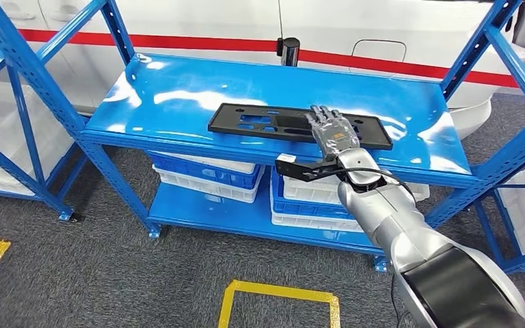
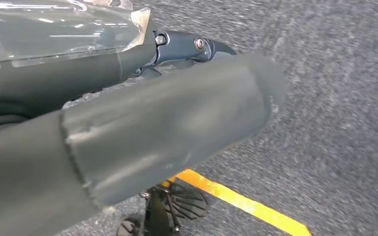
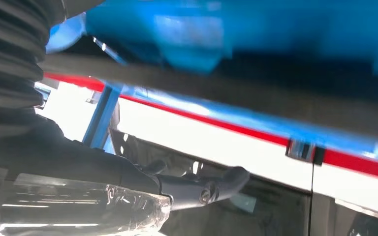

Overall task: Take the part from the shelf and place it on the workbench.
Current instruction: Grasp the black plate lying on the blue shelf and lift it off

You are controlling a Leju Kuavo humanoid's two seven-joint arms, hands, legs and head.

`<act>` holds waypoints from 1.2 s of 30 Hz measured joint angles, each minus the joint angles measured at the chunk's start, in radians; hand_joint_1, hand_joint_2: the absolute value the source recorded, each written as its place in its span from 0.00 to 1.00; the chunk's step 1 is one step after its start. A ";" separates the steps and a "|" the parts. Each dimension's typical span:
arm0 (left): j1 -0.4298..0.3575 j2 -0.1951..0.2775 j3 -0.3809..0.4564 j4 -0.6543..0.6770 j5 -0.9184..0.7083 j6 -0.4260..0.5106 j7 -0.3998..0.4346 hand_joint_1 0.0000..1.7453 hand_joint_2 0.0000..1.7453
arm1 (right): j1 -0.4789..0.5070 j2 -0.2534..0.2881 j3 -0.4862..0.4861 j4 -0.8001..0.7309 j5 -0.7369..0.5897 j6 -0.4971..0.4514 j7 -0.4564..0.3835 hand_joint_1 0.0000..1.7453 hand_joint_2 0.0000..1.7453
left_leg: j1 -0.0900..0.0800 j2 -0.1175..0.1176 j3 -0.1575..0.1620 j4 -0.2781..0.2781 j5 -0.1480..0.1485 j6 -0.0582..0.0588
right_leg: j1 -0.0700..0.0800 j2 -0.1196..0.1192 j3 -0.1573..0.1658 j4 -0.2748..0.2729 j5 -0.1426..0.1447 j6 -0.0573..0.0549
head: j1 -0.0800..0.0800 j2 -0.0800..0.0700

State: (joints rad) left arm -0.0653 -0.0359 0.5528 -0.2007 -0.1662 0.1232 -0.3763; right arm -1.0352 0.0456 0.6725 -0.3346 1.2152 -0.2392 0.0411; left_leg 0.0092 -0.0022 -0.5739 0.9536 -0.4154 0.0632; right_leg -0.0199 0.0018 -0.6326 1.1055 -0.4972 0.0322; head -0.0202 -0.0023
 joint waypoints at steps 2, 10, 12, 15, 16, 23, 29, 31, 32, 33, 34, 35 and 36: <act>-0.002 -0.001 0.000 0.000 -0.001 -0.001 0.000 0.00 0.00 | 0.010 -0.004 0.000 0.002 0.002 0.000 0.001 0.00 1.00 | 0.000 0.000 0.010 0.001 -0.009 0.000 | -0.002 0.000 -0.078 0.126 -0.033 -0.004 | 0.000 0.000; -0.003 0.003 0.002 0.000 -0.003 0.001 -0.002 0.00 0.00 | 0.023 0.001 -0.001 0.001 0.003 -0.001 -0.007 0.00 1.00 | 0.005 0.001 0.054 0.031 -0.080 -0.056 | -0.010 0.006 0.012 -0.093 0.084 0.004 | -0.002 0.000; -0.007 0.001 0.002 0.000 -0.003 0.001 -0.004 0.00 0.00 | 0.024 0.008 -0.002 -0.001 0.002 -0.001 -0.011 0.00 1.00 | 0.011 0.005 0.063 0.036 -0.092 -0.063 | -0.009 0.011 0.020 -0.091 0.076 -0.016 | -0.006 0.000; -0.008 -0.001 0.003 0.000 -0.004 0.002 -0.013 0.00 0.00 | 0.026 0.017 -0.002 -0.002 0.002 -0.001 -0.017 0.03 1.00 | 0.015 0.005 -0.002 0.156 -0.153 -0.071 | -0.006 0.011 0.027 -0.092 0.072 -0.034 | -0.008 0.000; -0.007 -0.001 0.003 0.000 -0.004 0.002 -0.020 0.00 0.00 | 0.028 0.019 -0.002 -0.002 0.003 -0.001 -0.018 0.08 1.00 | 0.015 0.004 -0.044 0.227 -0.181 -0.073 | -0.004 0.009 0.026 -0.092 0.071 -0.038 | -0.009 0.000; -0.003 -0.004 0.008 -0.001 -0.005 0.035 -0.139 0.00 0.00 | 0.031 0.015 -0.004 0.000 0.004 -0.001 -0.019 0.34 1.00 | 0.007 0.004 0.001 0.096 -0.088 -0.043 | 0.012 0.003 0.020 -0.091 0.079 -0.040 | -0.007 0.000; -0.003 -0.009 0.014 -0.001 -0.012 0.036 -0.167 0.00 0.00 | 0.020 0.000 -0.015 0.002 0.008 0.006 -0.020 0.58 1.00 | 0.000 0.008 0.027 0.043 -0.052 -0.019 | 0.012 0.001 -0.009 -0.046 0.063 -0.015 | -0.002 0.000; -0.004 -0.012 0.015 -0.001 -0.013 0.036 -0.167 0.00 0.00 | 0.012 -0.006 -0.017 0.004 0.010 0.011 -0.019 0.70 1.00 | -0.001 0.010 0.027 0.042 -0.047 -0.013 | 0.011 0.000 -0.065 0.069 0.013 -0.020 | 0.000 0.000; -0.003 -0.012 0.015 -0.001 -0.013 0.037 -0.166 0.00 0.00 | 0.012 -0.009 -0.018 0.005 0.010 0.015 -0.019 0.75 1.00 | -0.002 0.009 0.026 0.042 -0.046 -0.012 | 0.011 0.000 -0.097 0.133 -0.008 -0.021 | 0.001 0.000; -0.003 -0.013 0.015 -0.001 -0.014 0.037 -0.165 0.00 0.00 | 0.012 -0.010 -0.018 0.006 0.010 0.018 -0.019 0.79 1.00 | -0.003 0.008 0.026 0.042 -0.047 -0.011 | 0.011 0.000 -0.119 0.176 -0.019 -0.018 | 0.000 0.000; -0.003 -0.014 0.016 -0.001 -0.015 0.038 -0.164 0.00 0.00 | 0.012 -0.012 -0.019 0.007 0.009 0.020 -0.019 0.86 1.00 | -0.004 0.007 0.027 0.043 -0.049 -0.011 | 0.011 0.000 -0.128 0.191 -0.016 -0.013 | 0.001 0.000; -0.003 -0.015 0.016 -0.001 -0.016 0.038 -0.164 0.00 0.00 | 0.009 -0.013 -0.019 0.008 0.009 0.022 -0.020 0.86 1.00 | -0.005 0.005 0.029 0.043 -0.051 -0.011 | 0.011 0.000 -0.110 0.151 0.005 -0.007 | 0.000 0.000; -0.003 -0.016 0.016 -0.001 -0.017 0.037 -0.164 0.00 0.00 | 0.004 -0.014 -0.020 0.008 0.008 0.023 -0.020 0.87 1.00 | -0.006 0.002 0.033 0.044 -0.055 -0.012 | 0.011 0.000 -0.077 0.081 0.035 -0.001 | 0.000 0.000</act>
State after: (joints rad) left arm -0.0684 -0.0521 0.5684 -0.2018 -0.1836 0.1603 -0.5401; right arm -1.0311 0.0319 0.6523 -0.3269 1.2231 -0.2164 0.0213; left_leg 0.0035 0.0002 -0.5406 0.9972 -0.4699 0.0510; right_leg -0.0093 0.0019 -0.7098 1.1869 -0.4621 0.0314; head -0.0200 -0.0023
